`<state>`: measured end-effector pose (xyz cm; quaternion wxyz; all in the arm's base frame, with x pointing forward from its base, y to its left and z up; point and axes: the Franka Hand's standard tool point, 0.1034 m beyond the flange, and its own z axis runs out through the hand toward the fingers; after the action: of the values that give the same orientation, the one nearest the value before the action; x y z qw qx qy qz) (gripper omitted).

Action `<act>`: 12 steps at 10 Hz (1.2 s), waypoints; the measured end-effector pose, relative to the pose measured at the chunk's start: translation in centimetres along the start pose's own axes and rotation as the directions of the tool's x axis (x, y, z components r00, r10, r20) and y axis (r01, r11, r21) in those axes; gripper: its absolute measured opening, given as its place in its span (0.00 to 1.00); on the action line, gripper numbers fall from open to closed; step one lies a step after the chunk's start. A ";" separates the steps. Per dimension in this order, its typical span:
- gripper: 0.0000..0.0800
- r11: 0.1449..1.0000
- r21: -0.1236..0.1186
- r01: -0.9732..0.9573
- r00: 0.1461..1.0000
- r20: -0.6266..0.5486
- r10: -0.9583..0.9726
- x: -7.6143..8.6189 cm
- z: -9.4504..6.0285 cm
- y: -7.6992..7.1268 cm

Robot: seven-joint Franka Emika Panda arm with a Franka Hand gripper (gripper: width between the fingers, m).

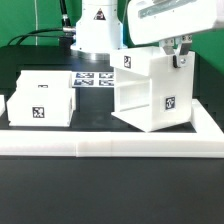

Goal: Assemble drawer

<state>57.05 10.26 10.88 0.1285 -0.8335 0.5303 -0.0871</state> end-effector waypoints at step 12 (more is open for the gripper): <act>0.07 0.931 -0.043 -0.363 0.929 0.059 0.366 0.7 1.6 -2.3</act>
Offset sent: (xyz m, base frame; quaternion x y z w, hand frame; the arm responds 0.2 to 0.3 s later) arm -0.0022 0.0060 -0.0143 -0.0755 -0.0383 0.3056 0.9484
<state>59.78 10.73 10.12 0.1469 -0.7249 0.6725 -0.0257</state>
